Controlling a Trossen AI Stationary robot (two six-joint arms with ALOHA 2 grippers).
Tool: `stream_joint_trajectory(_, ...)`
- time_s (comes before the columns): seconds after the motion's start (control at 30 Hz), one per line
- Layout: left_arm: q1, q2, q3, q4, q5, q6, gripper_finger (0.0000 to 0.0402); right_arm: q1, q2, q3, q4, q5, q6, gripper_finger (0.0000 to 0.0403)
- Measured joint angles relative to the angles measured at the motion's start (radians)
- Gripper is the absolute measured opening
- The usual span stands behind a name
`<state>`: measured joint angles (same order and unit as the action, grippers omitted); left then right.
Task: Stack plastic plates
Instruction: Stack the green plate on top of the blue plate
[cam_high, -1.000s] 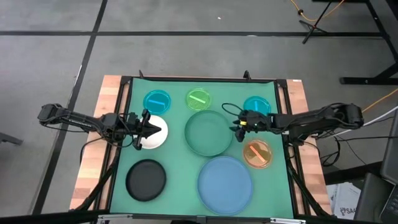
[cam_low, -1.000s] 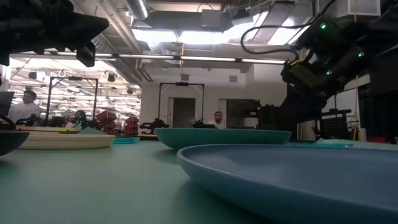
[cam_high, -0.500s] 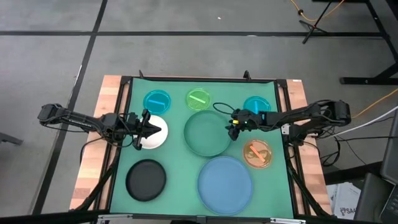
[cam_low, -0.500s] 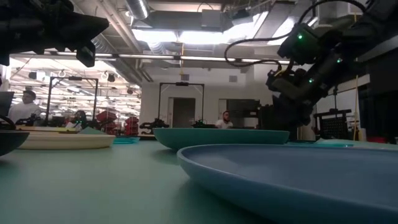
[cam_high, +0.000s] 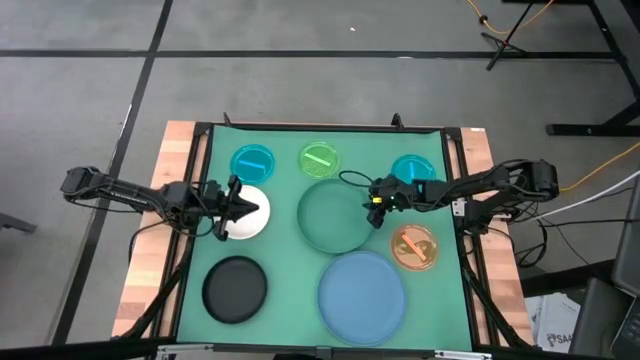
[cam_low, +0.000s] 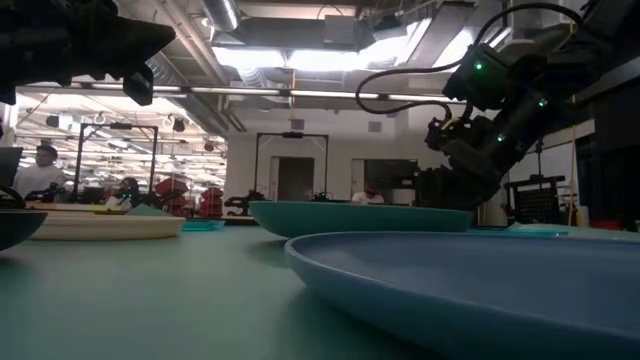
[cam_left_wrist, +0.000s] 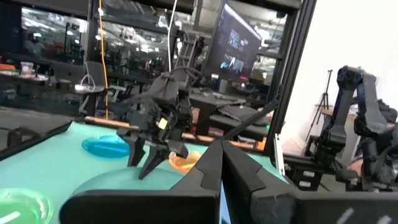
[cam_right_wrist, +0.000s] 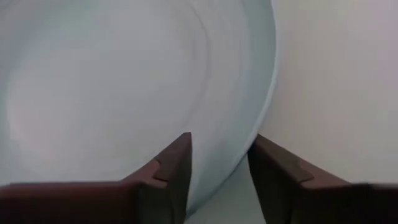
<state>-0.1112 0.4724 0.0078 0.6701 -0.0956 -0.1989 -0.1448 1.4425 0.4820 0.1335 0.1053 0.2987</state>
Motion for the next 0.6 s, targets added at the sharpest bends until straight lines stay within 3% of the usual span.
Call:
stream_joint_trajectory(0.3,0.000,0.000,0.000,0.028,0.000,0.052,0.0000,0.000,0.000,0.000,0.000,0.084,-0.015,0.0044)
stream_joint_trajectory(0.6,0.000,0.000,0.000,0.027,0.000,0.052,0.0000,0.000,0.000,0.000,0.066,0.112,-0.031,0.0004)
